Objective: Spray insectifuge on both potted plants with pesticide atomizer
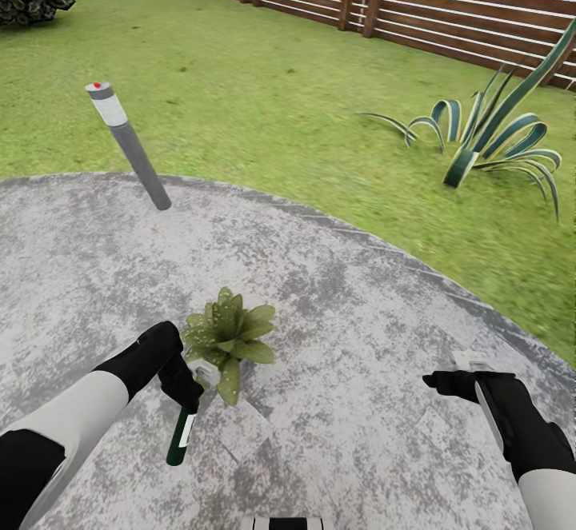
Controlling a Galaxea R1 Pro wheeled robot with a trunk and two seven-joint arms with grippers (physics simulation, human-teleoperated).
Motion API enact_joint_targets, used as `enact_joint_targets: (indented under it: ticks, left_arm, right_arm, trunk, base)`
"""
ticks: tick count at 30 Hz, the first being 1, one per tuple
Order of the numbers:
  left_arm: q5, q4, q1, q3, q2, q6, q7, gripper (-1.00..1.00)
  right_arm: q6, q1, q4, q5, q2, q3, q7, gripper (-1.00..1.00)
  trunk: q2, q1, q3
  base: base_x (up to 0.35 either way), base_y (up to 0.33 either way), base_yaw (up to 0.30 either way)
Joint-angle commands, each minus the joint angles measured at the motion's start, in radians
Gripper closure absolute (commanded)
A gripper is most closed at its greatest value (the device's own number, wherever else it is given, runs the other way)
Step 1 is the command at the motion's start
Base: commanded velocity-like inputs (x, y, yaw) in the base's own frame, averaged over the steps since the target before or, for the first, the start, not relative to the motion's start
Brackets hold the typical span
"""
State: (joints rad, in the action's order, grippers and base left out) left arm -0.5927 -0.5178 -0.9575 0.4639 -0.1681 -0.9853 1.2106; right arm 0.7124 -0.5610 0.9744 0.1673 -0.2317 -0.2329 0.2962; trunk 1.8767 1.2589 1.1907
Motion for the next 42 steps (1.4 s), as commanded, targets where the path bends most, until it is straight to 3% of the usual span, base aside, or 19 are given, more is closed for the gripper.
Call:
enact_joint_targets:
  ticks: [1,22,29,31,42]
  left_arm:
    - [-0.008,-0.002,0.0,0.003,-0.001,-0.007,0.01,1.0]
    - [-0.009,-0.018,-0.048,-0.013,-0.001,-0.007,0.012,1.0]
    - [-0.009,-0.031,-0.126,-0.013,0.005,-0.007,0.013,1.0]
    - [-0.009,-0.031,-0.141,-0.013,0.025,-0.007,0.013,1.0]
    - [-0.009,-0.031,-0.127,-0.014,0.034,-0.007,0.012,1.0]
  right_arm:
    - [0.004,0.0,0.001,0.011,0.0,-0.002,0.009,-1.0]
    - [0.003,0.0,0.001,0.011,0.0,-0.002,0.009,-1.0]
    - [0.004,0.0,0.001,0.009,0.0,-0.002,0.009,-1.0]
    - [0.003,0.0,0.001,0.01,0.0,-0.002,0.009,-1.0]
    - [0.004,0.0,0.001,0.011,0.0,-0.002,0.009,-1.0]
  trunk:
    - [0.0,0.0,0.001]
    - [0.0,0.0,0.012]
    - [0.0,0.0,0.012]
    - [0.0,0.0,0.012]
    - [0.0,0.0,0.012]
  base:
    - [0.0,-0.043,0.0]
    - [0.0,-0.003,0.102]
    - [0.0,0.0,0.0]
    - [0.0,0.0,0.0]
    - [0.0,0.0,0.0]
